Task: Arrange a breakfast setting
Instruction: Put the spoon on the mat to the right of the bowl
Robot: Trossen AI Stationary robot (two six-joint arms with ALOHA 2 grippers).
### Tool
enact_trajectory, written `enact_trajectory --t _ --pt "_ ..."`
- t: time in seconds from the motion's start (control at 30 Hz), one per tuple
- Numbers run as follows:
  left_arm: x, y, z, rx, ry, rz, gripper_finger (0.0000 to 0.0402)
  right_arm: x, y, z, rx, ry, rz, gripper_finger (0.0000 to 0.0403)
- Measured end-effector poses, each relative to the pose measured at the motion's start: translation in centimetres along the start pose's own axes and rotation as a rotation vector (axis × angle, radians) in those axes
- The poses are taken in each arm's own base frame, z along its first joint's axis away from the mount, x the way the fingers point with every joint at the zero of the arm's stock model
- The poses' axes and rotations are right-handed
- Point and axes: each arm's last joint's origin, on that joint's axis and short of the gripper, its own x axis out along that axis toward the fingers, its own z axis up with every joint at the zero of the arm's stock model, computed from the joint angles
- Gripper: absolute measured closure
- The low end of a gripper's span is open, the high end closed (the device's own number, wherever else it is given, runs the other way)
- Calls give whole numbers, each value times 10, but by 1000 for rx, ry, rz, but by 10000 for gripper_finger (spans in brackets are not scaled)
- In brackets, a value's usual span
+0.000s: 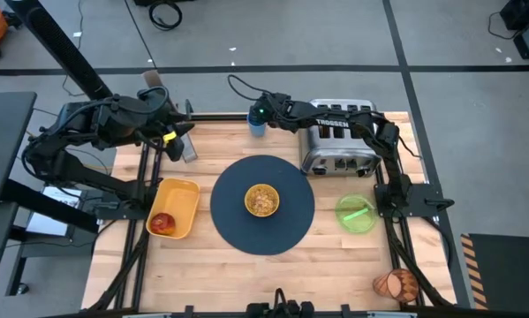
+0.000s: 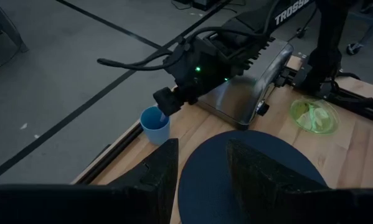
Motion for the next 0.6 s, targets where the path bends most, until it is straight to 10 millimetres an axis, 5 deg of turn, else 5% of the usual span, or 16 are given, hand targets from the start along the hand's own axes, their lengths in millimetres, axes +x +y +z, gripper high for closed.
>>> enact_trajectory --t 0.6 --pt "0 0 0 -1 1 0 258 -3 4 -4 -6 -28 8 282"
